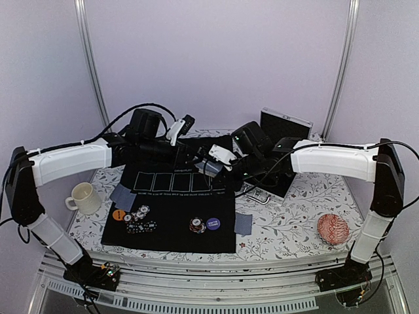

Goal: Distribute texas hold em gaming equipment
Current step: Pick up the poker card from the face-down deck piles.

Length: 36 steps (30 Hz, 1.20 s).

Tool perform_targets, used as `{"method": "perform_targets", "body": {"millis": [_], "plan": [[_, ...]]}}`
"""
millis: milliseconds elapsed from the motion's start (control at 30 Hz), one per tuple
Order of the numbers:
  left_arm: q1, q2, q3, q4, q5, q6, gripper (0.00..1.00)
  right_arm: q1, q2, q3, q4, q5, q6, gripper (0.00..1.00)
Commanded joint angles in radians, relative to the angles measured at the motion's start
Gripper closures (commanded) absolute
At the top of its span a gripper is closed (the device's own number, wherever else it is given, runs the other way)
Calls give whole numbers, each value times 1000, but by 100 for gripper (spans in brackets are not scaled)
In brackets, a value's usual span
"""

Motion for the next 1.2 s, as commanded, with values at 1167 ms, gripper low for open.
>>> {"method": "perform_targets", "body": {"millis": [1167], "plan": [[26,-115,-64,66,101,21,100,-4,-36,-26,27,-19,-2,63]]}}
